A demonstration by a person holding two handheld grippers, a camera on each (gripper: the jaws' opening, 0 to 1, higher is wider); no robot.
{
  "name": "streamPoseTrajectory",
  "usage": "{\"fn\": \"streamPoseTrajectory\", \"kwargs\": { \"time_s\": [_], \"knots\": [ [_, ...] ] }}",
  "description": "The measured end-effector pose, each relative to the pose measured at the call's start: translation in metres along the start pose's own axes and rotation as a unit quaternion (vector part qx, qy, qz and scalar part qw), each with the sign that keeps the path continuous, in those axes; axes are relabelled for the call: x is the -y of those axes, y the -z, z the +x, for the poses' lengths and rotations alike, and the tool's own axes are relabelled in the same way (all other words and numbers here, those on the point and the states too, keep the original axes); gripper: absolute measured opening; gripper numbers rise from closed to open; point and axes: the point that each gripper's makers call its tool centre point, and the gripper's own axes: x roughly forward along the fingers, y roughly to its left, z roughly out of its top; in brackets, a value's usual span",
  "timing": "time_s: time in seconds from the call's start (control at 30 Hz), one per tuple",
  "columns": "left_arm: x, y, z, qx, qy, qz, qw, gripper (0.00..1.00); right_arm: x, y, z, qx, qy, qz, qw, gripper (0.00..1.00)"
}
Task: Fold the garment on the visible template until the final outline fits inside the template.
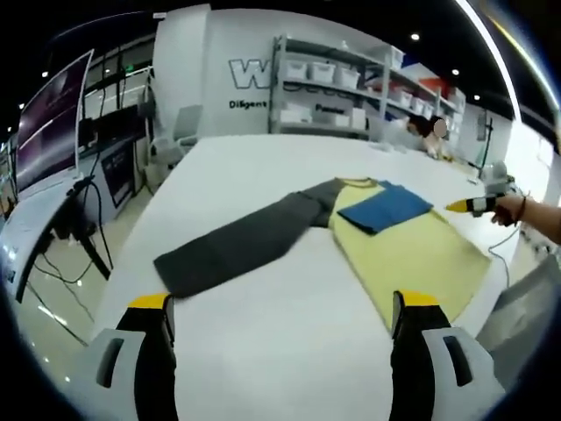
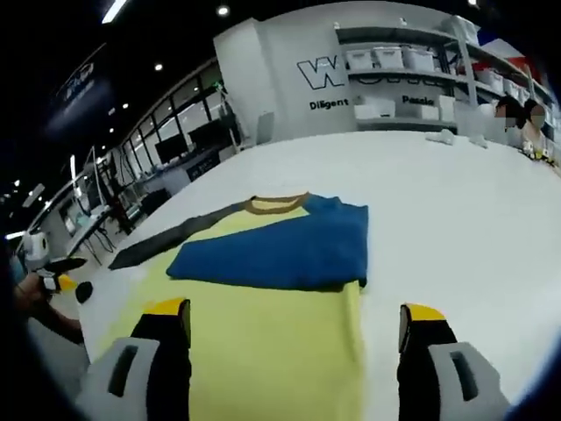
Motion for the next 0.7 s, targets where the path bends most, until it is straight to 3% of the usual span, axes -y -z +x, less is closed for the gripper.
{"fn": "streamPoseTrajectory", "kwargs": {
  "time_s": [0.23, 0.4, 0.43, 0.7],
  "knots": [
    [-0.005, -0.001, 0.000, -0.001, -0.006, -0.009, 0.9999, 0.98, -0.021, -0.004, -0.024, 0.006, -0.022, -0.008, 0.9997, 0.99],
    [-0.015, 0.001, 0.003, -0.007, -0.019, -0.024, 0.9995, 0.96, -0.033, -0.011, -0.045, 0.038, -0.028, -0.027, 0.9985, 0.99],
    [-0.021, 0.002, 0.004, -0.009, -0.034, -0.026, 0.9991, 0.95, -0.034, -0.010, -0.049, 0.038, -0.027, -0.030, 0.9985, 0.99],
    [-0.036, 0.001, 0.010, -0.007, -0.051, -0.041, 0.9978, 0.94, -0.044, -0.003, -0.070, 0.033, -0.036, -0.045, 0.9978, 0.99]
  ]
}}
